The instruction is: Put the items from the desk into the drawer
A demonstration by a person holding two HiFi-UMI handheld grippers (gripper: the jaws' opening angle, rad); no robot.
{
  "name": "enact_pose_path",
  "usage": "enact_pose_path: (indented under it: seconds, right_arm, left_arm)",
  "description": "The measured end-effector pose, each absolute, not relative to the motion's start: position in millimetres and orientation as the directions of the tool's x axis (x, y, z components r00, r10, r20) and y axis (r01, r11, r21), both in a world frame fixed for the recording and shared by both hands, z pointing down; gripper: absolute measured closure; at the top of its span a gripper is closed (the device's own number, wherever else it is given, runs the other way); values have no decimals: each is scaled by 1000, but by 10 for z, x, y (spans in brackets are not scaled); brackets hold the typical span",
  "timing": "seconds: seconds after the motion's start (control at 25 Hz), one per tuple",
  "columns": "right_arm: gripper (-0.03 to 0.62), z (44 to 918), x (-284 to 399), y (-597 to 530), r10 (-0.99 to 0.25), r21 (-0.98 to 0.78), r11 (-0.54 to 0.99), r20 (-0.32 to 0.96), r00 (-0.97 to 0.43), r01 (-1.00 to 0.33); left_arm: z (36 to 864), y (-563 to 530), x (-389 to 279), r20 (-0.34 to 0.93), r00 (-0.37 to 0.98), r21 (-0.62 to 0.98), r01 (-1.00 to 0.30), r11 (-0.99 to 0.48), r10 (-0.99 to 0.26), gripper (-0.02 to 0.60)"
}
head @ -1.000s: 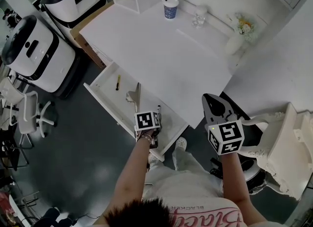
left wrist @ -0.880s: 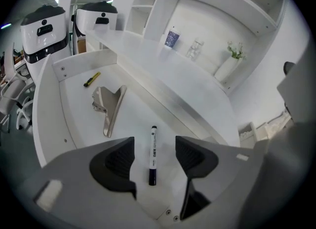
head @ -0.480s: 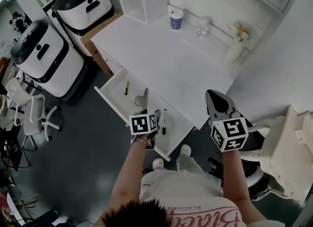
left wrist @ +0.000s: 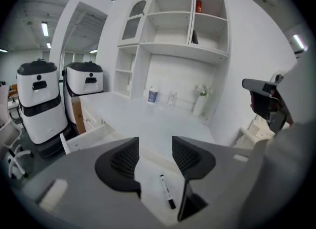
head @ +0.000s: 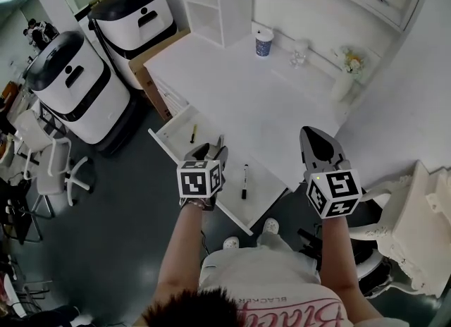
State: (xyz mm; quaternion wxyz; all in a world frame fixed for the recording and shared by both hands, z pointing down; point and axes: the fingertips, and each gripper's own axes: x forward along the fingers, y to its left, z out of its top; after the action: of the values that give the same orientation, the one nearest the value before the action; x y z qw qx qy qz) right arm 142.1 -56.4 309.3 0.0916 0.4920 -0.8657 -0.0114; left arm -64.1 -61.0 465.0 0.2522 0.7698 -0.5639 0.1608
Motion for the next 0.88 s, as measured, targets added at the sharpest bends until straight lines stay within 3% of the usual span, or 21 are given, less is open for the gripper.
enact_pose_path:
  seconds: [0.2, 0.64, 0.88]
  right_arm:
    - [586, 2915, 1341, -524, -855, 121, 518, 105, -508, -847]
    - [586, 2623, 1173, -498, -841, 146, 538, 33, -540, -830]
    - [586, 2314, 1040, -448, -820, 255, 550, -17, -573, -795]
  left_arm:
    - [4156, -617, -860, 415, 281, 135, -960, -247, -865, 407]
    - [3125, -524, -1187, 141, 181, -87, -977, -194, -973, 568]
    - [2534, -450, -1138, -45, 186, -170, -970, -176, -982, 572]
